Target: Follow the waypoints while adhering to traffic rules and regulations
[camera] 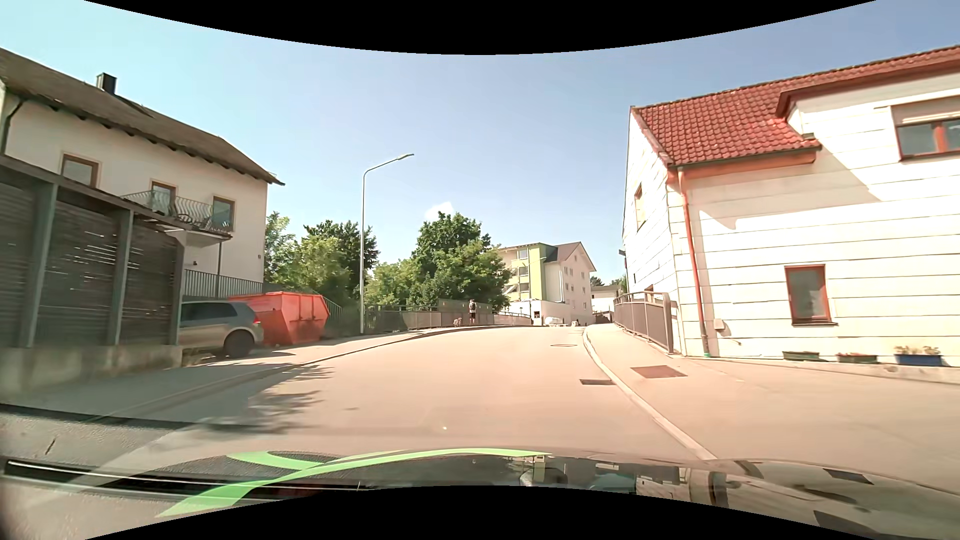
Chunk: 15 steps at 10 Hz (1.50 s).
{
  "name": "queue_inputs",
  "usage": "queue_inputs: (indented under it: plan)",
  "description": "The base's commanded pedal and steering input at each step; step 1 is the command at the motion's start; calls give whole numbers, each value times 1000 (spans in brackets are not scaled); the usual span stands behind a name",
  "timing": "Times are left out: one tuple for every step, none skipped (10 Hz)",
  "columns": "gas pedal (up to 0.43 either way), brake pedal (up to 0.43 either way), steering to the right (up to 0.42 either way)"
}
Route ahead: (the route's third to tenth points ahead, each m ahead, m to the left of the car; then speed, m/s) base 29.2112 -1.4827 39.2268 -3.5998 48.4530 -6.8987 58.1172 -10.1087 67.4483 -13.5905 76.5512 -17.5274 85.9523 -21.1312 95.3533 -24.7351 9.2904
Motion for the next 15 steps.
queue_inputs:
  plan:
    - [197, 0, 6]
    - [209, 0, 16]
    - [209, 0, 25]
    - [220, 0, 27]
    - [228, 0, 27]
    - [228, 0, 27]
    - [240, 0, 27]
    - [248, 0, 28]
    - [248, 0, 28]
    - [248, 0, 29]
    - [248, 0, 30]
    - [260, 0, 34]
    - [260, 0, 36]
    - [260, 0, 37]
    - [260, 0, 39]
